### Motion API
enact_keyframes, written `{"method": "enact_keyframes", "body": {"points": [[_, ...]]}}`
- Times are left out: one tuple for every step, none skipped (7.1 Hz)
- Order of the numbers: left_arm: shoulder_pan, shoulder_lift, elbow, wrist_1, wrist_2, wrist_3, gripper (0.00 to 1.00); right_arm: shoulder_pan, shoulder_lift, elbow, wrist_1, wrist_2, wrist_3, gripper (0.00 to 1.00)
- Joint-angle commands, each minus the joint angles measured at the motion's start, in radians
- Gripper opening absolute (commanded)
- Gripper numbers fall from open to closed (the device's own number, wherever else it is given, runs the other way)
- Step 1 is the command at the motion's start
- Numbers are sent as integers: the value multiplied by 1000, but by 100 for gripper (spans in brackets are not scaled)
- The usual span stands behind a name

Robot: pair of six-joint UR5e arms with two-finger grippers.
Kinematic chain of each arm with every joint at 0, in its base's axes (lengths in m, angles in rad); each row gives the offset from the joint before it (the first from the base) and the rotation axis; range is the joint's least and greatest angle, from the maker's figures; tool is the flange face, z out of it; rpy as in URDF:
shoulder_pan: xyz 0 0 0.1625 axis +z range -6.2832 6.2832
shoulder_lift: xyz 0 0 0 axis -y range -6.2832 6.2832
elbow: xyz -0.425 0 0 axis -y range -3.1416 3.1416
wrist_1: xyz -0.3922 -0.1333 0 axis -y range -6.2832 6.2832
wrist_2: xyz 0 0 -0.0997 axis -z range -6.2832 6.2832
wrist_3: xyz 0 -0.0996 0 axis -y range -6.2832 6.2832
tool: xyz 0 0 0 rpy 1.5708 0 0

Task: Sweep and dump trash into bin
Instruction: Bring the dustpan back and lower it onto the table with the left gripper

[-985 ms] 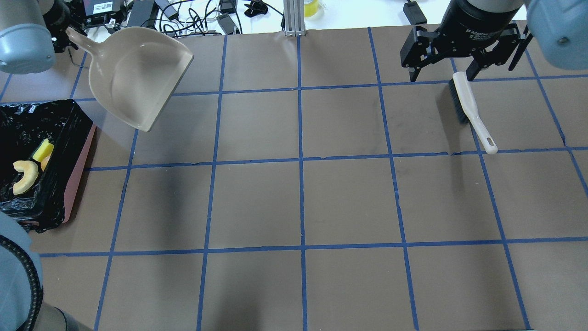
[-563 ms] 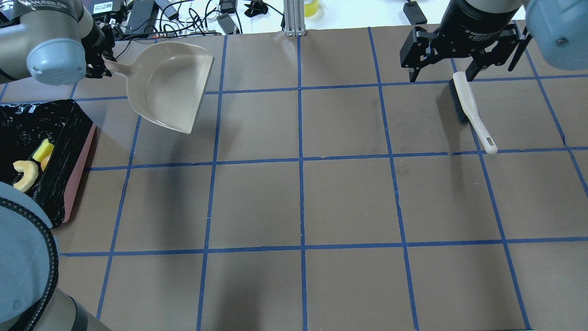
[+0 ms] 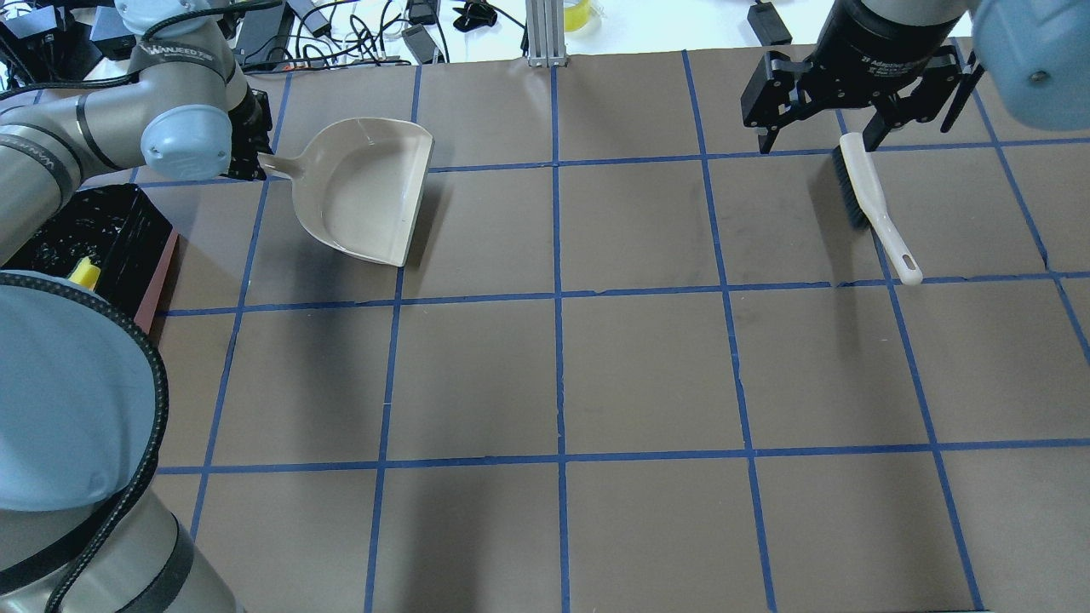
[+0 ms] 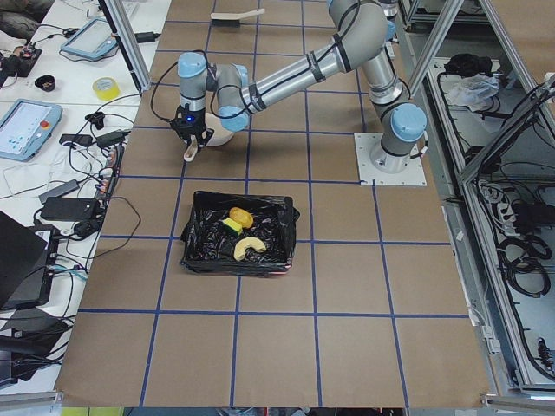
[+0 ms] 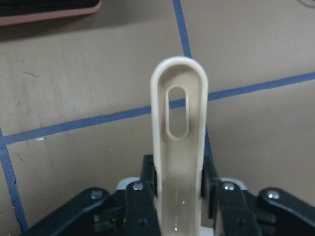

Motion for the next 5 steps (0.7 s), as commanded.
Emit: {"method": "enact_keyframes", "body": {"points": [[-25,-32,9,0,49,-98,0,0,0,1,0,-1,0,100],[-33,-38,10,0,48,-135,0,0,0,1,0,-1,0,100],[-36,-41,10,0,49,-151,0,0,0,1,0,-1,0,100],[-44,-37,8,-9,51,-153,0,0,0,1,0,-1,0,100],[-47,-32,3,-13,54,-154,0,0,0,1,0,-1,0,100]]}}
